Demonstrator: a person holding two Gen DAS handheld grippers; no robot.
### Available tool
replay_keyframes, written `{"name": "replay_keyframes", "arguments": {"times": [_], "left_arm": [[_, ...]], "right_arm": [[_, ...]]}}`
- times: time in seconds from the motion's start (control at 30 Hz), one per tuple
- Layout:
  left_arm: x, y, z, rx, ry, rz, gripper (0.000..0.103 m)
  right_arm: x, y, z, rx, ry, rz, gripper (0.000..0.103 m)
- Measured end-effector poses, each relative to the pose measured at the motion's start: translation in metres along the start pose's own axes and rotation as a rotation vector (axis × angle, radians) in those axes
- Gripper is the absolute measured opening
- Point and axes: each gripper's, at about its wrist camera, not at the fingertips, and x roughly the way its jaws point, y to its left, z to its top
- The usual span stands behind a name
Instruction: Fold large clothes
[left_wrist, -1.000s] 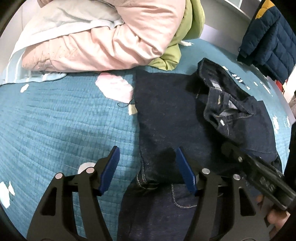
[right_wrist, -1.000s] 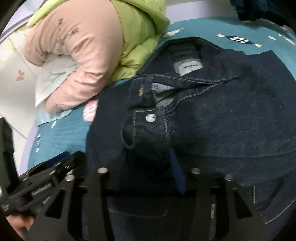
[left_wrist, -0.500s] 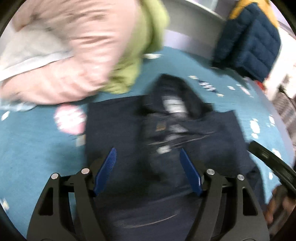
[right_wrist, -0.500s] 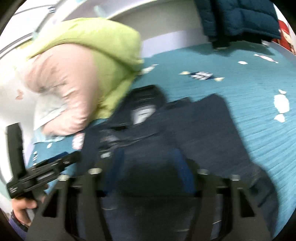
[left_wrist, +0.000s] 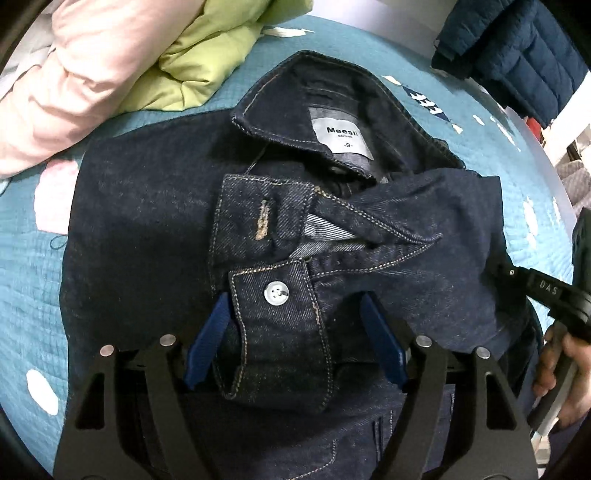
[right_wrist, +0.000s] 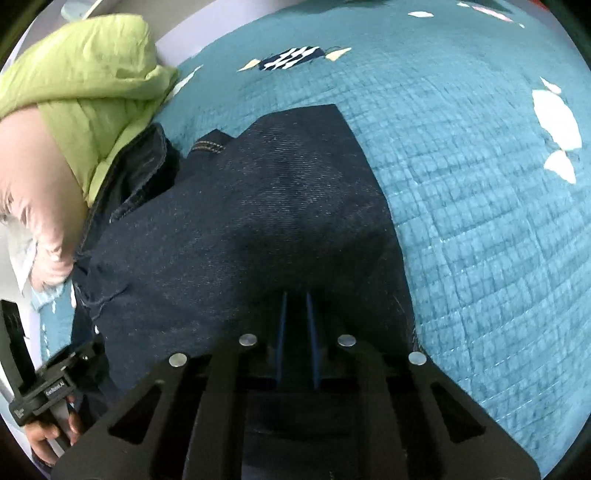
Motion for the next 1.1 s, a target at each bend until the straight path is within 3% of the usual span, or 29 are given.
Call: {"name": "replay_keyframes", "arguments": {"times": [0.13, 0.2, 0.3, 0.43, 0.57, 0.77, 0.87, 1.1], "left_arm": [[-0.017, 0.016, 0.005, -0.059, -0.02, -0.089, 0.077], [-0.033, 0.029, 0.009, -0.082, -0.076, -0.121, 0.081], [-0.051, 0.066, 0.024, -0.139, -0.12, -0.08, 0.086], [-0.046, 0.116, 0.043, -0.209, -0.087, 0.034, 0.086], [-0.022, 0.14, 0.061, -0.244, -0.015, 0.057, 0.086], [0.007, 0.136, 0.08, -0.181, 0.022, 0.114, 0.086], [0.017, 0.136, 0.085, -0.198, 0.037, 0.11, 0.085], [0.026, 0.121, 0.091, -0.109, 0.053, 0.167, 0.085]], "right_arm": [[-0.023, 0.005, 0.007, -0.021, -0.048, 0.048, 0.016], [-0.034, 0.008, 0.014, -0.041, -0.081, 0.064, 0.028], [-0.037, 0.013, 0.028, -0.074, -0.1, 0.015, 0.037], [-0.036, 0.01, 0.045, -0.079, -0.115, -0.011, 0.04], [-0.024, -0.002, 0.063, -0.034, -0.113, -0.044, 0.042], [-0.006, -0.016, 0.089, 0.026, -0.08, -0.052, 0.044], [-0.001, -0.022, 0.1, 0.068, -0.055, -0.03, 0.048], [0.009, -0.023, 0.116, 0.101, -0.021, -0.016, 0.05]]}}
